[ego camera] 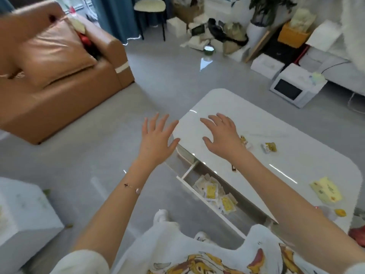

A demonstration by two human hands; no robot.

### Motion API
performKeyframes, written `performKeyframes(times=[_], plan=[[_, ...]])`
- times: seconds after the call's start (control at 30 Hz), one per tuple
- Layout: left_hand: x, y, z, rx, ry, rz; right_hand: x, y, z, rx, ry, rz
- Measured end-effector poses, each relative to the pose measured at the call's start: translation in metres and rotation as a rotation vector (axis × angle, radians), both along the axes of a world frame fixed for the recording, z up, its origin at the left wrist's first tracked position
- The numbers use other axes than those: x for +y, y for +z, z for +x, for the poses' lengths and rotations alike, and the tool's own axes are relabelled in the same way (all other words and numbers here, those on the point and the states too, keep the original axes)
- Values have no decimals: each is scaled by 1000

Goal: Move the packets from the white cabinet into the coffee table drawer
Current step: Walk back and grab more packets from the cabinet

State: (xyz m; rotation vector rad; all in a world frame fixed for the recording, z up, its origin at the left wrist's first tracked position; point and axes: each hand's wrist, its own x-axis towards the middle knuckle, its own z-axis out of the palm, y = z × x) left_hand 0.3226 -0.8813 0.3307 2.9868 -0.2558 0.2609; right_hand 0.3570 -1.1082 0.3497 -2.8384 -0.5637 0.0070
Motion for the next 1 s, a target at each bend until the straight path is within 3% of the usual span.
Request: performKeyframes(times=[0.57, 1.0], plan=[[356, 15, -110, 44, 737, -91, 418, 16, 31, 11, 644, 90], [496, -4, -132, 80, 1162, -153, 650, 3, 56, 95, 1018, 38]])
